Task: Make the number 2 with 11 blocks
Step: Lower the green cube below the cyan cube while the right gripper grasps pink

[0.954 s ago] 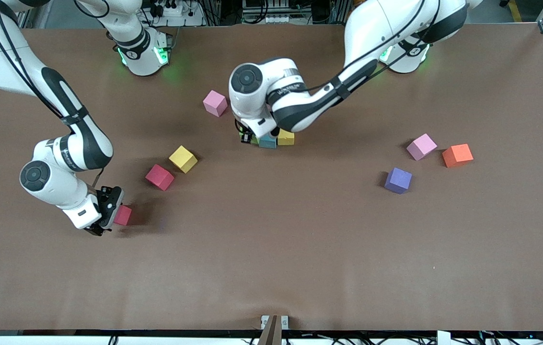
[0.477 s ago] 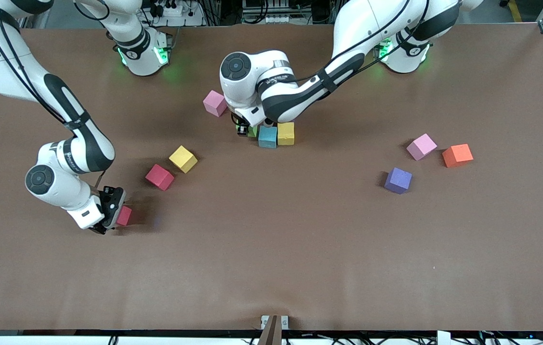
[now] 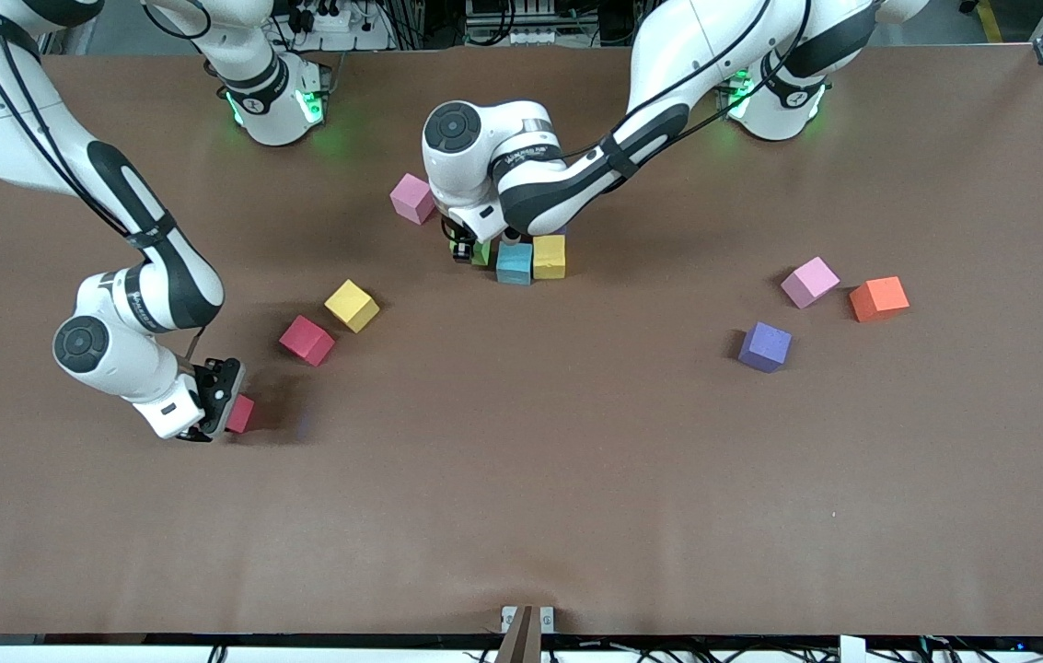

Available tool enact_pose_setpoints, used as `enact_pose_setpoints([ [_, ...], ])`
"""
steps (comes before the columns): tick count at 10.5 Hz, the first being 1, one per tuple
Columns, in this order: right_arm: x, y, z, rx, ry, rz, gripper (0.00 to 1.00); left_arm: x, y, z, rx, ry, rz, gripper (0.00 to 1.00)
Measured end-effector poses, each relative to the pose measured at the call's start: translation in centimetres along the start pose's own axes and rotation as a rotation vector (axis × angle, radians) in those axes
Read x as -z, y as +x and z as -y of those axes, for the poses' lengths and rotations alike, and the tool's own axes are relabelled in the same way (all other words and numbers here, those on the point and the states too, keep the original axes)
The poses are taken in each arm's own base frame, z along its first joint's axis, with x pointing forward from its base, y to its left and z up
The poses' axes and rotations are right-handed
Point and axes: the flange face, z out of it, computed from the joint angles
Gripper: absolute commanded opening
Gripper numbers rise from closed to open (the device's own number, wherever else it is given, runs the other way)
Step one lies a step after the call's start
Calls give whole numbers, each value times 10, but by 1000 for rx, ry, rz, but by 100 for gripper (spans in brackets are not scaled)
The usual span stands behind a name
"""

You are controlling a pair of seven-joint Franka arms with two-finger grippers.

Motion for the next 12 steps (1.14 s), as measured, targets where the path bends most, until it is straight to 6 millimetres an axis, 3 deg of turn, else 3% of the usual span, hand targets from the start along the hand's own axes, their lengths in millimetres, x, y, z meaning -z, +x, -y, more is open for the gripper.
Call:
enact_pose_setpoints([
  [6,41,8,1,21,3,43,51,-16,6,-7,22,-11,2,47],
  [9,44,7,2,22,11,52,51,-35,14,-10,29,1,-15,47],
  [12,42,7,4,22,19,54,51,-40,16,-8,26,2,-19,47],
])
